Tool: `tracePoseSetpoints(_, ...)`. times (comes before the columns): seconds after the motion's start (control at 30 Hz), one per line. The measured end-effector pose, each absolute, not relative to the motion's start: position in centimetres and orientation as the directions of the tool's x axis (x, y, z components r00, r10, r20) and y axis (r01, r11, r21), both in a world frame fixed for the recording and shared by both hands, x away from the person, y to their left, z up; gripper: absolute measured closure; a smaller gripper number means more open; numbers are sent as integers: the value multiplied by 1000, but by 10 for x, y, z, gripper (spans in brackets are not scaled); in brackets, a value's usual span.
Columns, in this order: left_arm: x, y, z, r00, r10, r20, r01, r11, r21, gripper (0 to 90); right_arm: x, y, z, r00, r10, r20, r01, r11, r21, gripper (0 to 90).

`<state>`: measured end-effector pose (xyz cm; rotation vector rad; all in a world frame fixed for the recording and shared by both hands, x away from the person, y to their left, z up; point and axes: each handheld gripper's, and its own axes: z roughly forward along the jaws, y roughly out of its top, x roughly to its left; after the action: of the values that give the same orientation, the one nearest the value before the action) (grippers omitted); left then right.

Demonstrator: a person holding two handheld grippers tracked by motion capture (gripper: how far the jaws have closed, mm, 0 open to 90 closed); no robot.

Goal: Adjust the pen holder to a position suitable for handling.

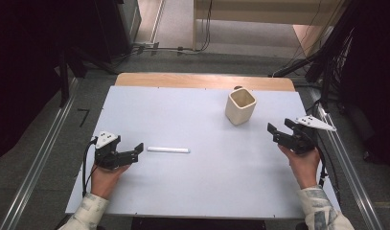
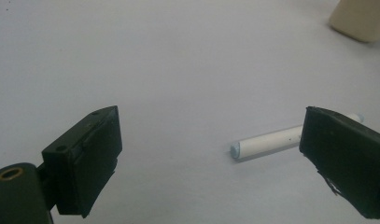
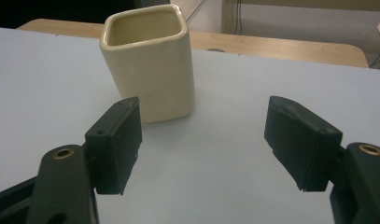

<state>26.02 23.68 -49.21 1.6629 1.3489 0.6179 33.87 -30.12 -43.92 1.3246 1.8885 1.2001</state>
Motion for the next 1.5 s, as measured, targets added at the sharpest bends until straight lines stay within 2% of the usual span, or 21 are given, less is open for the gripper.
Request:
tracePoseSetpoints(1.0,260,239,-492,285,946,-154,508,-13,861,65,395,-273,-423,-364,931,24,426,144,893,289)
tracePoseSetpoints(1.5,261,239,-493,285,946,-157,510,-11,860,65,423,-262,-421,-372,928,7,435,168,885,347)
